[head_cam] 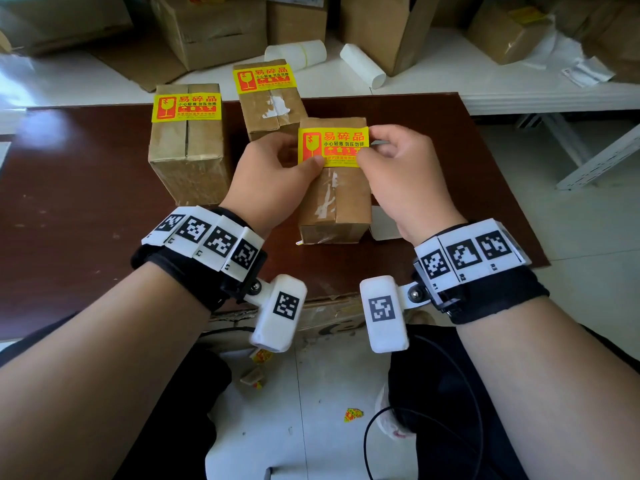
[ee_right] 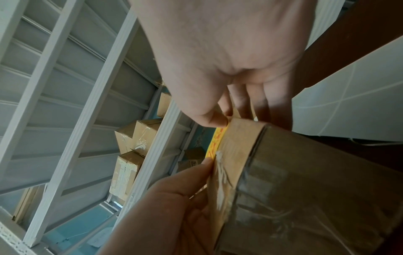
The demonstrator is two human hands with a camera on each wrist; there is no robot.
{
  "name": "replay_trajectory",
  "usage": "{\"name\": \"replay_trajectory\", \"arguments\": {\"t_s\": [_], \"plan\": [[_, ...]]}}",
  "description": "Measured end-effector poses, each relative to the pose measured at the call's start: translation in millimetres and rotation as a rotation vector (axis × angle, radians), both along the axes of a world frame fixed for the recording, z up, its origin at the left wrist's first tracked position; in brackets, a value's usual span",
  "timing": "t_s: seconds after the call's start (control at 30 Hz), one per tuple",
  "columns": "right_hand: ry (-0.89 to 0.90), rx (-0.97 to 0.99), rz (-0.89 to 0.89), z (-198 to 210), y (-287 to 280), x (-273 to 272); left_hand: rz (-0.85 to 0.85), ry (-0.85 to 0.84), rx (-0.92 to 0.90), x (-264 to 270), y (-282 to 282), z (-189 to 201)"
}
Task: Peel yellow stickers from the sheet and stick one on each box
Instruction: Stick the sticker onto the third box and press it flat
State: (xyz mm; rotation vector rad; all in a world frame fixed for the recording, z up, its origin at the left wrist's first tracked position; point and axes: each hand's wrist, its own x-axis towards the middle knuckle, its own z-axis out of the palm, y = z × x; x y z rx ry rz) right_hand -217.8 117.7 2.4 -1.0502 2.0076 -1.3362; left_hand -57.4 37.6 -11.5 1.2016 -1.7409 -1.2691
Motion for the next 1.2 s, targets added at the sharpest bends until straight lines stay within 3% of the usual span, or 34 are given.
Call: {"name": "replay_trajectory", "arguments": {"t_s": [0.3, 0.57, 0.87, 1.2], "plan": [[-0.025, -0.077, -0.052, 3, 1, -1, -0.036, 0.215, 0.037, -1, 0, 2], [0.010, -0.110, -0.095, 9, 2, -1, -0.022, 0.262, 0.064, -2, 3, 5], [0.065, -0.104, -0.085, 16, 6, 9, 0.131, 0.186, -0.040, -4, -2, 0], [0.037, -0.116, -0.052, 11, 5, 10, 0.102, 0.170, -0.104, -6, -3, -5]]}}
